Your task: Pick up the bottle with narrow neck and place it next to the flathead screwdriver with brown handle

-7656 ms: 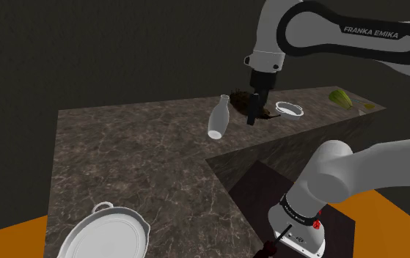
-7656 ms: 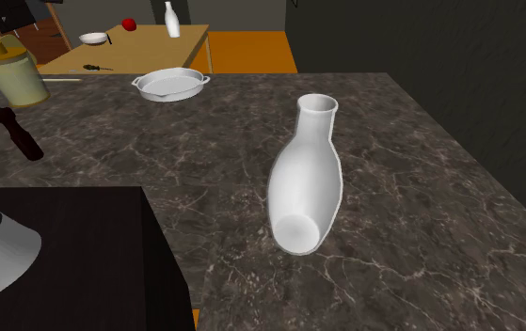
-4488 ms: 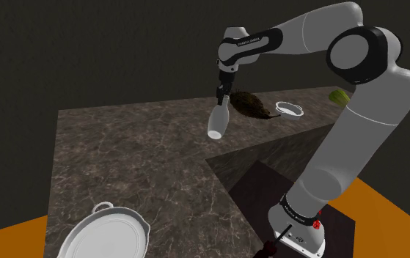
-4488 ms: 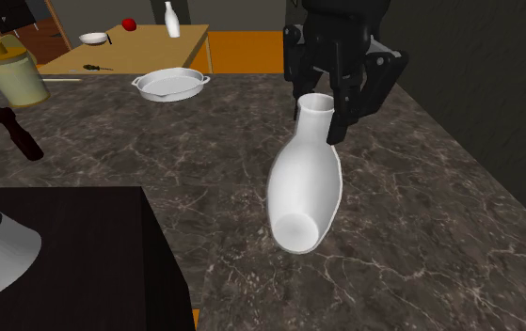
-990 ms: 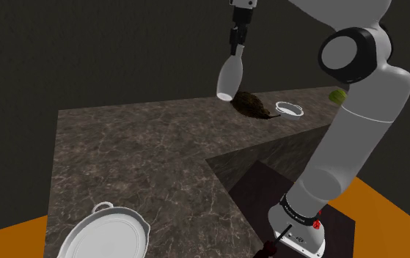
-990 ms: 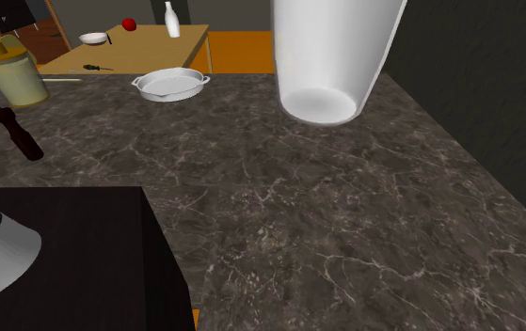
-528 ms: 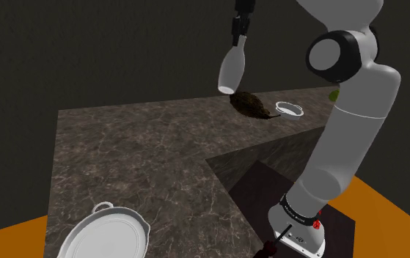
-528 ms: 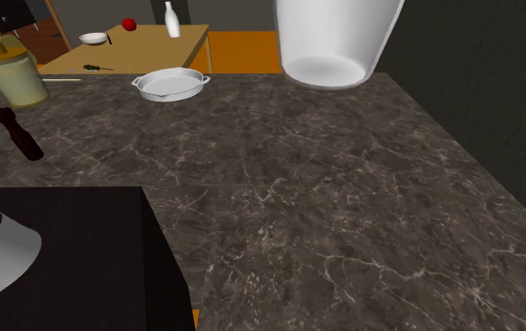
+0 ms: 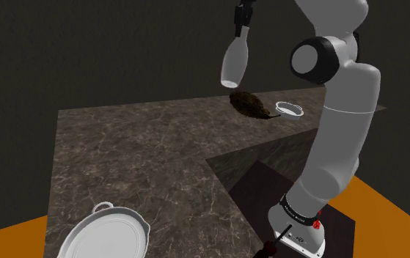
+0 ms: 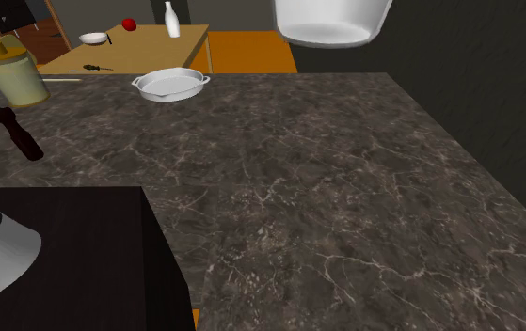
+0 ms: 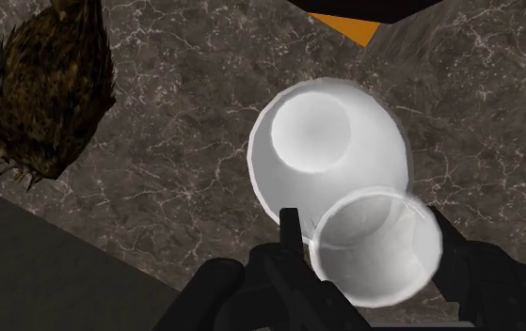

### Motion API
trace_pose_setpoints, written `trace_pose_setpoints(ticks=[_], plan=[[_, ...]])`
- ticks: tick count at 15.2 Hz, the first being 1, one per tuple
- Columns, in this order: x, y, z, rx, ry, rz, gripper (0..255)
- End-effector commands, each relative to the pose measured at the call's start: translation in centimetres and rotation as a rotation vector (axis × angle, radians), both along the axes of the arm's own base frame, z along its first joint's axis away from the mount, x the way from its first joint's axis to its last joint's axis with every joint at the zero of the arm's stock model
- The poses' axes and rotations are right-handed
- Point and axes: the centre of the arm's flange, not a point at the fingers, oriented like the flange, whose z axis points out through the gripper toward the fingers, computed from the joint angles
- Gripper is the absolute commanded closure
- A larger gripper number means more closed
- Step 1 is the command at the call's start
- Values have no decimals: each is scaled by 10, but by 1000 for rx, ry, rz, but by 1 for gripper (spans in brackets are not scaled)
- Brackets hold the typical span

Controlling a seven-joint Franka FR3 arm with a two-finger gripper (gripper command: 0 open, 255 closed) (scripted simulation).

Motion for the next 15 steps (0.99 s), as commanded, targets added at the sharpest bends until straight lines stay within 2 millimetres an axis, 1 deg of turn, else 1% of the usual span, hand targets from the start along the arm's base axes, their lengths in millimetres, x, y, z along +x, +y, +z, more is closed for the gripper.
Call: trace_pose_setpoints(ticks=[1, 15], plan=[[-16, 13, 2, 0, -2, 0, 255], [-150, 141, 3, 0, -2, 0, 255]])
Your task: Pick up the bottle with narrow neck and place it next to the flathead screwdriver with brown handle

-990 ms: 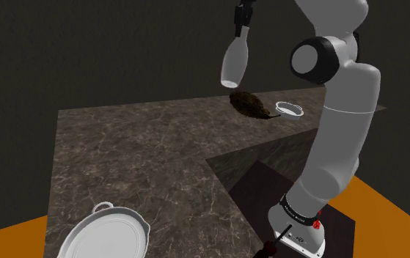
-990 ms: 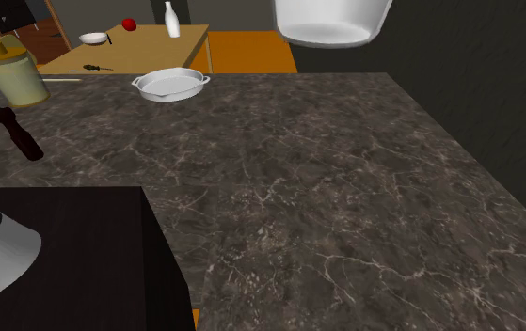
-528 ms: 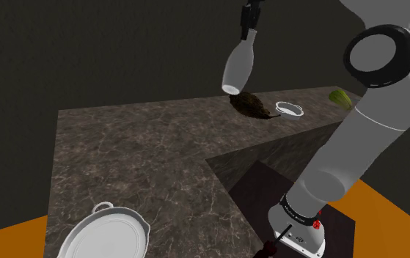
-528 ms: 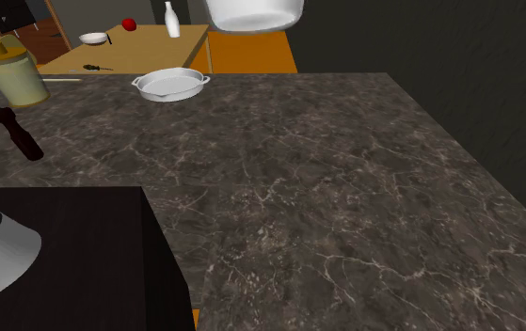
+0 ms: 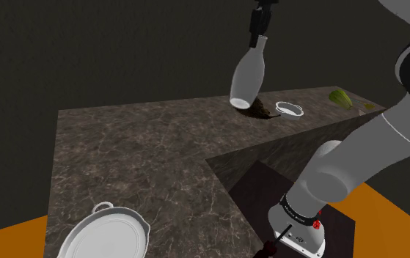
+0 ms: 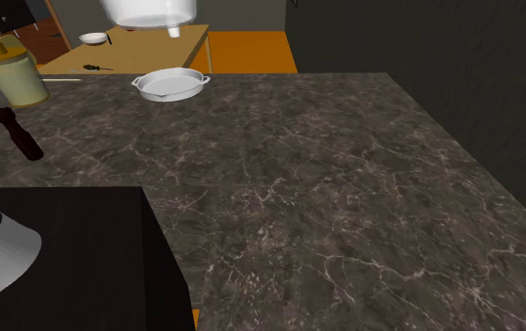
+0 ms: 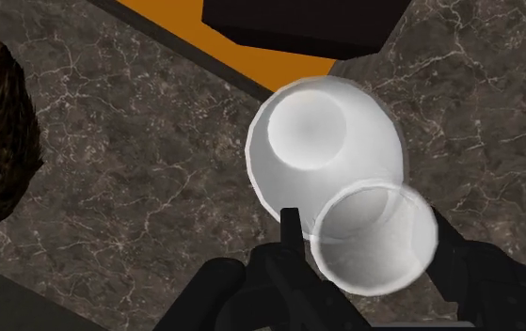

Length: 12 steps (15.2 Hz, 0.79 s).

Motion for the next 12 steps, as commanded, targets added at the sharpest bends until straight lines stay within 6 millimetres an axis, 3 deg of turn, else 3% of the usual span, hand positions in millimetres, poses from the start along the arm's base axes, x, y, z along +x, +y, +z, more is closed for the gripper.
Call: trace_pose_setpoints(ticks=[1, 12], plan=[[-22, 18, 1, -1, 0, -1, 255], [-127, 118, 1, -1, 0, -1, 255]])
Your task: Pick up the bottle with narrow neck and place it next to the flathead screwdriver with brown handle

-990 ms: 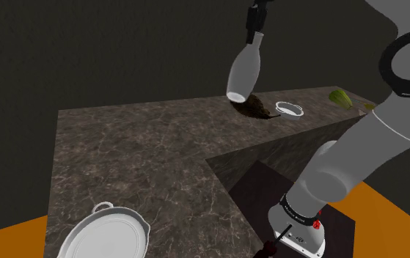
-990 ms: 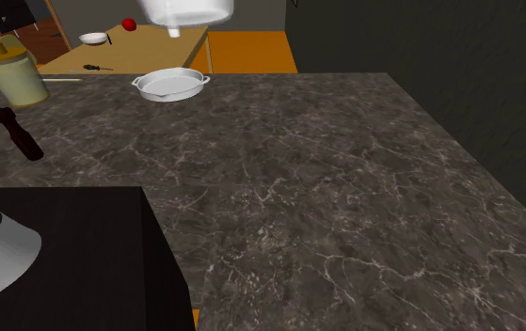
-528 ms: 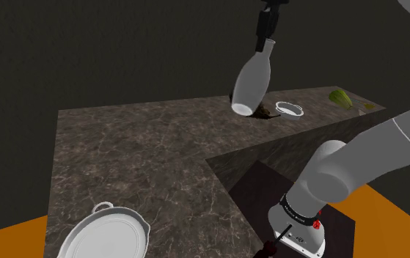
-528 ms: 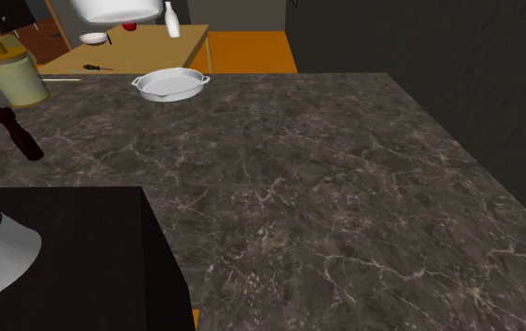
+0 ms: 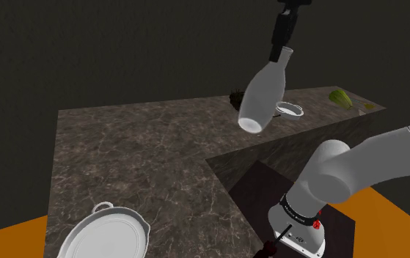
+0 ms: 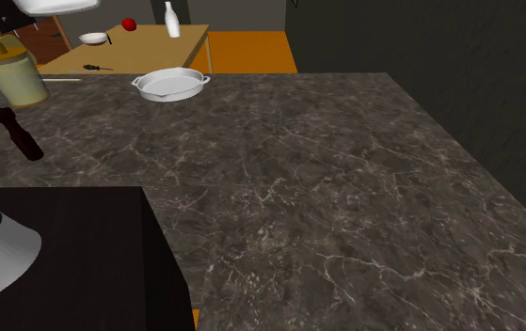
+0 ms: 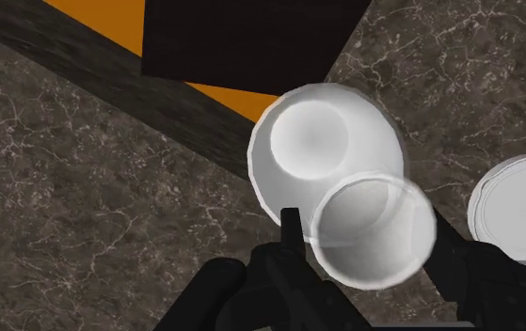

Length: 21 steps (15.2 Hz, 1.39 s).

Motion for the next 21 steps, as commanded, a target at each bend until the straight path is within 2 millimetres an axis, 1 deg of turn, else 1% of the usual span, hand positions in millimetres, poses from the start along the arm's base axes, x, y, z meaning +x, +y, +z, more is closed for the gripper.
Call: trace_pose_setpoints(ticks=[1, 21], plan=[[-20, 16, -2, 0, 0, -2, 255], [-211, 198, -1, 0, 0, -2, 255]])
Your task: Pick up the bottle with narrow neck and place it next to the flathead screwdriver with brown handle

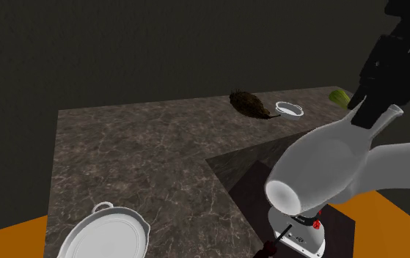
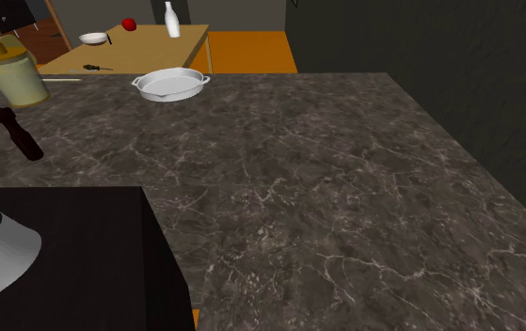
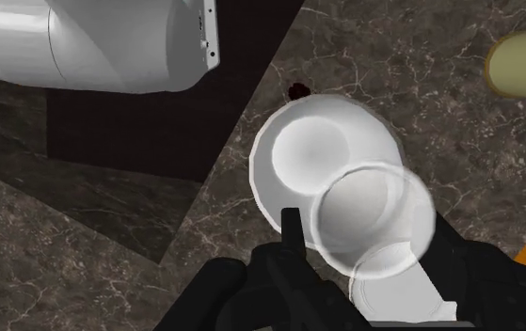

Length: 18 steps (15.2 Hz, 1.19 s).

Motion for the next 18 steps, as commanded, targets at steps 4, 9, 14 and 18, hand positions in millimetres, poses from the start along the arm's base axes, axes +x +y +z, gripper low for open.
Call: trace_pose_setpoints(ticks=[4, 9, 14, 18], plan=[[-48, 44, 1, 1, 1, -1, 255], [-95, 90, 1, 1, 1, -1, 255], [-142, 135, 1, 1, 1, -1, 255], [-142, 135, -20, 1, 1, -1, 255]])
